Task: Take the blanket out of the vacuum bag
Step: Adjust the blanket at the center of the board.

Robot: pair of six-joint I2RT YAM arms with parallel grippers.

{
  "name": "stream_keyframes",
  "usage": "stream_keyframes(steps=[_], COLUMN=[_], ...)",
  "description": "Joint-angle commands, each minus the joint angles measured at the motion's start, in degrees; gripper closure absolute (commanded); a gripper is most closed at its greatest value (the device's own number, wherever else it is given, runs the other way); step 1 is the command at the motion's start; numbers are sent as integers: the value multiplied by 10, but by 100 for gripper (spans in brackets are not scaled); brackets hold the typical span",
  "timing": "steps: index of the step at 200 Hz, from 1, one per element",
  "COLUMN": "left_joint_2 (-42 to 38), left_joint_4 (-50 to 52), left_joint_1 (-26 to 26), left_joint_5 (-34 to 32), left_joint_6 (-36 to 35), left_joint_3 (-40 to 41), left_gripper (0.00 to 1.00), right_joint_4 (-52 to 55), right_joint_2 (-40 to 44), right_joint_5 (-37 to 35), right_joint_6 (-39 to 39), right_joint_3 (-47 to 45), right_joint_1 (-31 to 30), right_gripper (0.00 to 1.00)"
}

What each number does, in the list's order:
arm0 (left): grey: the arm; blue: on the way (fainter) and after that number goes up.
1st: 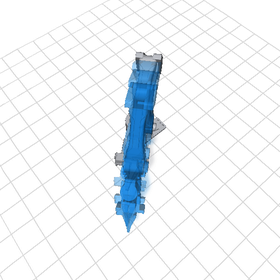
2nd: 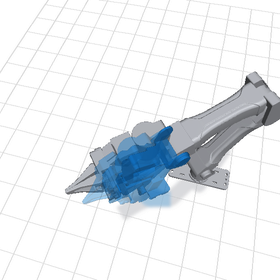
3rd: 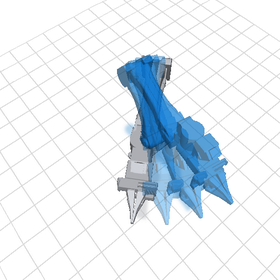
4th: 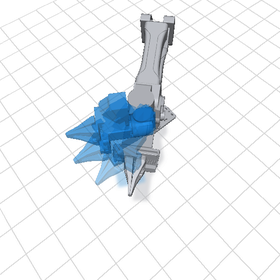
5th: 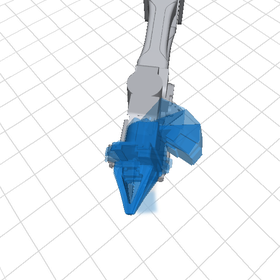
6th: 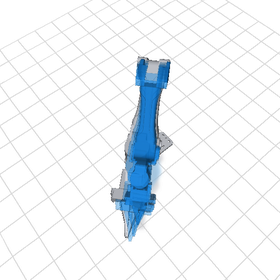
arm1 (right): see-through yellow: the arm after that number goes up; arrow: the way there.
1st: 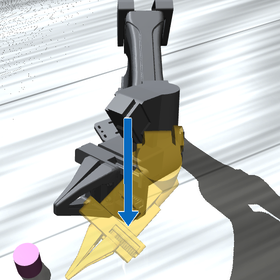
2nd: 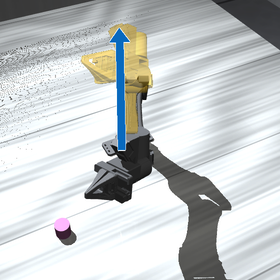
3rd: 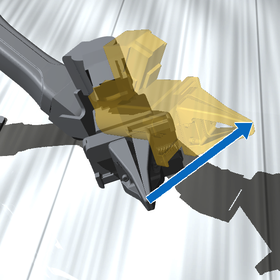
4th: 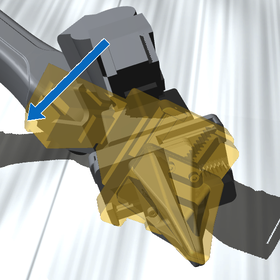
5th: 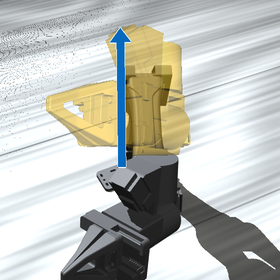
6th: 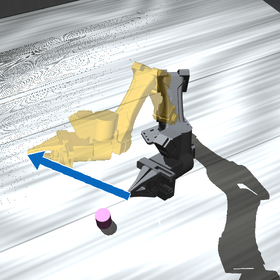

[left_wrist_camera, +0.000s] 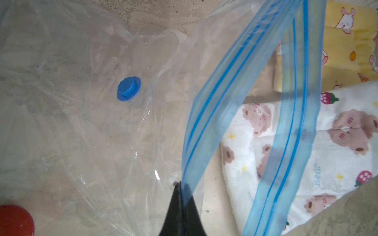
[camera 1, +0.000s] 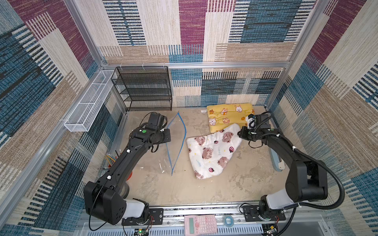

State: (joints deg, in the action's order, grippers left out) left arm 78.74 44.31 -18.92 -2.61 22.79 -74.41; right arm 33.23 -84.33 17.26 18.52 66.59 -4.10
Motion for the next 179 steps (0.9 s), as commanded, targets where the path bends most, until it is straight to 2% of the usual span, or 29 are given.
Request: stream_keyframes(steps=[1, 16, 32, 59, 93, 106, 118, 132, 148, 151, 155, 179], left_joint_2=[-5, -6, -5, -3, 9, 15, 24, 43, 78, 86, 95, 156], left_joint_4=[-8, -9, -10, -9, -9, -12, -18, -26, -26, -25, -26, -33], left_joint_1=[0, -1, 0, -1, -1, -1, -1, 0, -1, 0, -1, 0], left_joint_5=[5, 9, 11, 7, 10, 8, 3, 0, 14, 17, 22, 31], left_joint_6=[-7, -6, -6, -8, -5, -4, -4, 2, 13, 17, 23, 53], left_joint_3=[1, 1, 1, 3, 3, 3, 4, 2, -11, -14, -18, -42], left_gripper=[100, 100, 100, 100, 100, 100, 100, 100, 100, 100, 100, 100], right_joint_4=[193, 250, 264, 201, 93, 67, 44, 31, 5, 3, -1, -27], right_joint_2=[22, 16, 1, -37, -53, -61, -56, -44, -15, -11, -4, 30], right_joint_5=[-100, -120, -159, -205, -186, -176, -180, -200, -216, -218, -218, -217], right_joint_6=[61, 72, 86, 93, 91, 76, 69, 70, 64, 64, 63, 48], right_joint_3=[63, 116, 129, 68, -35, -51, -64, -69, -84, -85, -88, -113], right_joint_1=[-50, -86, -92, -72, -22, -13, -11, -10, -8, -6, -6, -5], right_gripper=[100, 100, 100, 100, 100, 84, 63, 48, 45, 39, 37, 36])
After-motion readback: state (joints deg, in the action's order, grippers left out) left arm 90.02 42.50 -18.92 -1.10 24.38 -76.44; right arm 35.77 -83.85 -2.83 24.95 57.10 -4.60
